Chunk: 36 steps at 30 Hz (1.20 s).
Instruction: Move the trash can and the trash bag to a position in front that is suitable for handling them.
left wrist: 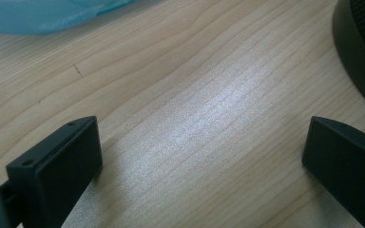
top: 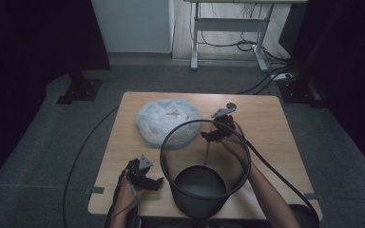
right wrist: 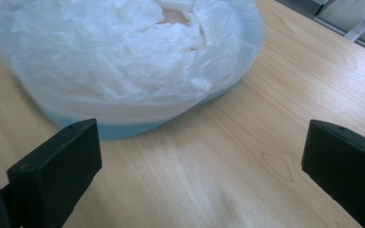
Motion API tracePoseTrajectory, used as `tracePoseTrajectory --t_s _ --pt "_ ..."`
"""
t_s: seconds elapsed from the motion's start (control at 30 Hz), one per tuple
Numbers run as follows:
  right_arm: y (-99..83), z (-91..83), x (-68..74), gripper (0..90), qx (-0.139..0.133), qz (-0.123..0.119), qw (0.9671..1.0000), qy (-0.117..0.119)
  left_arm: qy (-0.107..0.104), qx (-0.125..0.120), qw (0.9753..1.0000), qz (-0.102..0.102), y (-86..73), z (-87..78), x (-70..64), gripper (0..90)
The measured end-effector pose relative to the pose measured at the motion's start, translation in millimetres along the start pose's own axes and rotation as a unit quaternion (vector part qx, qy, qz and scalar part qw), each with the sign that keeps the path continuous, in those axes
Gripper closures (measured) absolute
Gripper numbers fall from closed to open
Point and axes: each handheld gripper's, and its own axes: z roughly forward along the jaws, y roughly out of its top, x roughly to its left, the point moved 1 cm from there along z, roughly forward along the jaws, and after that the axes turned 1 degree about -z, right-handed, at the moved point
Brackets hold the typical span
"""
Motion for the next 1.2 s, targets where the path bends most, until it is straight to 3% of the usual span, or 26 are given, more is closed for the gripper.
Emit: tracePoseTrajectory --t_s 0.27,0.6,0.77,0.87,1.03,1.2 --pt "12.6 21.8 -9.0 0.0 0.0 0.01 0.9999 -0.01 0.0 0.003 1.0 -0.007 0.2 0.3 1.3 0.0" --pt "22.1 50.7 -8.7 0.0 0.015 0.009 0.9995 -0.028 0.003 0.002 0.9999 -0.011 0.6 0.8 1.1 0.0" --pt "11.1 66.7 -10.0 0.0 0.036 0.001 0.9984 -0.044 0.005 0.002 0.9999 -0.012 0.6 0.9 1.0 0.0" --pt "2.2 73.1 -10.1 0.0 0.052 0.002 0.9979 -0.039 0.005 0.002 0.9999 -0.012 0.6 0.9 0.9 0.0" --pt "-8.7 78.3 -3.4 0.0 0.069 -0.023 0.9964 -0.043 0.005 0.002 0.9999 -0.012 0.6 0.9 0.8 0.0" --pt "-20.4 75.6 -4.3 0.0 0.043 0.015 0.9988 -0.017 0.005 0.002 0.9999 -0.012 0.6 0.8 0.7 0.0"
